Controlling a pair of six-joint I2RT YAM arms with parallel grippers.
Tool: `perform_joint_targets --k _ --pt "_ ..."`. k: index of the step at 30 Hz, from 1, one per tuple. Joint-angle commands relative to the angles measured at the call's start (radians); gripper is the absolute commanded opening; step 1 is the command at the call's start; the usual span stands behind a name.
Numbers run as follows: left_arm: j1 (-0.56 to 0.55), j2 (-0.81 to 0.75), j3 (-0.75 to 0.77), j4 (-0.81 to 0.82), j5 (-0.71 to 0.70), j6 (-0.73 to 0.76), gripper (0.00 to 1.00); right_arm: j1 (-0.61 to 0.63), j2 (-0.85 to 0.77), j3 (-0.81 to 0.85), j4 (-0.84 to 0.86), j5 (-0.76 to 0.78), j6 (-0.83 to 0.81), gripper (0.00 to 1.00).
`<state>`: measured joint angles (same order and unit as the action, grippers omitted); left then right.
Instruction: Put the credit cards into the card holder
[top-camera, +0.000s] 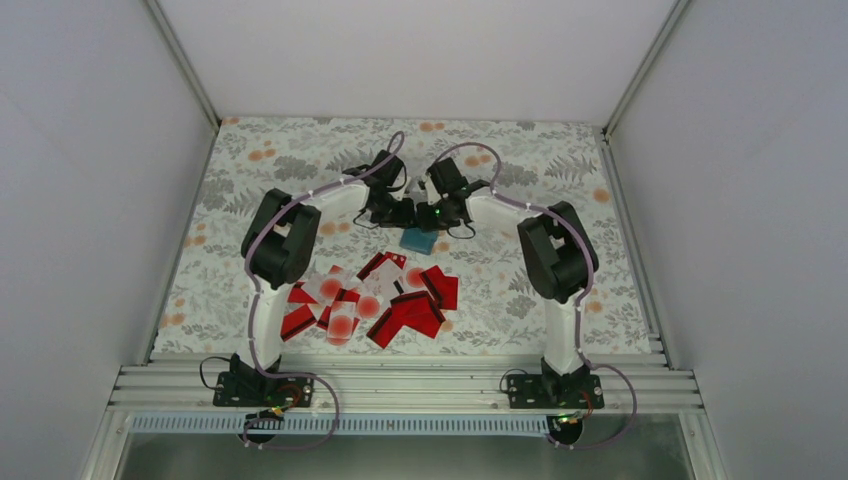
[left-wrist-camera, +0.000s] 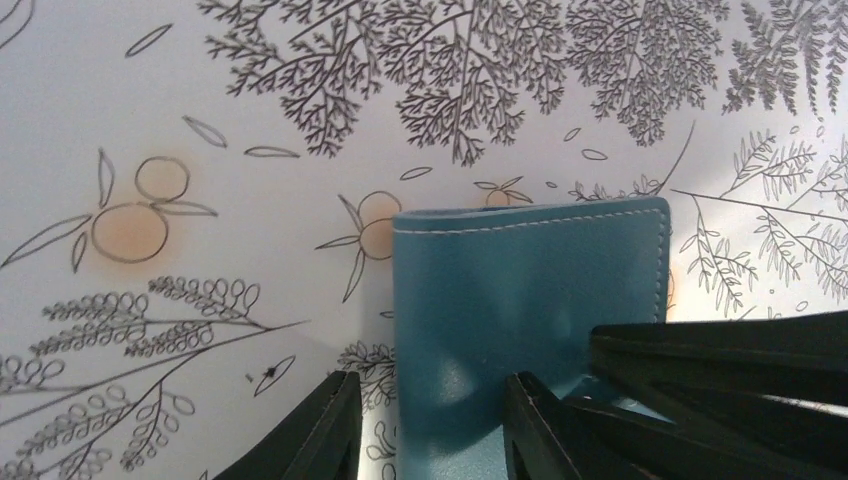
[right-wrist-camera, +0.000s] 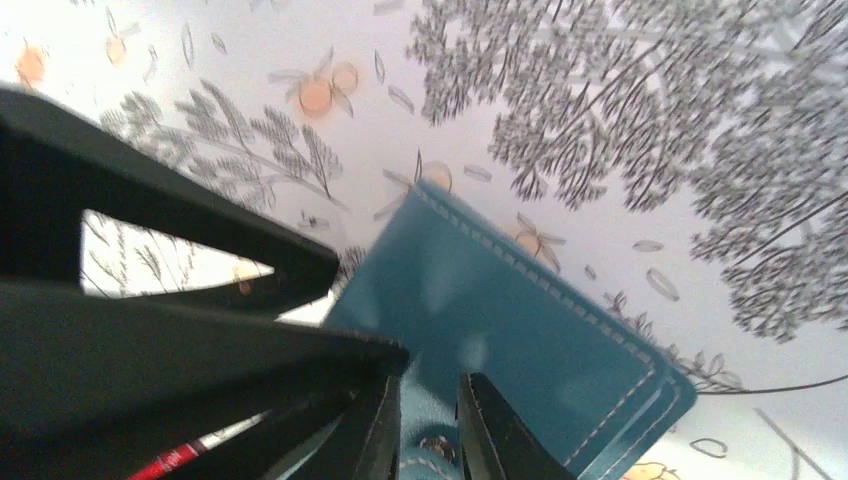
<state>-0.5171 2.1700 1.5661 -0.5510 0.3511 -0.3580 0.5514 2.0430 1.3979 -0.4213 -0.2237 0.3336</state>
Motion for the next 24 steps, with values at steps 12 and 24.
perform_joint_targets --k 12,24 --pt "0.045 -0.313 0.098 -0.161 -0.17 0.062 0.83 -0.075 -0.402 0.19 0.006 0.003 -0.103 0.64" --pt "0.087 -0.891 -0.22 -0.064 -0.555 0.169 1.0 -0.077 -0.949 -0.172 0.033 0.257 -0.152 0.99"
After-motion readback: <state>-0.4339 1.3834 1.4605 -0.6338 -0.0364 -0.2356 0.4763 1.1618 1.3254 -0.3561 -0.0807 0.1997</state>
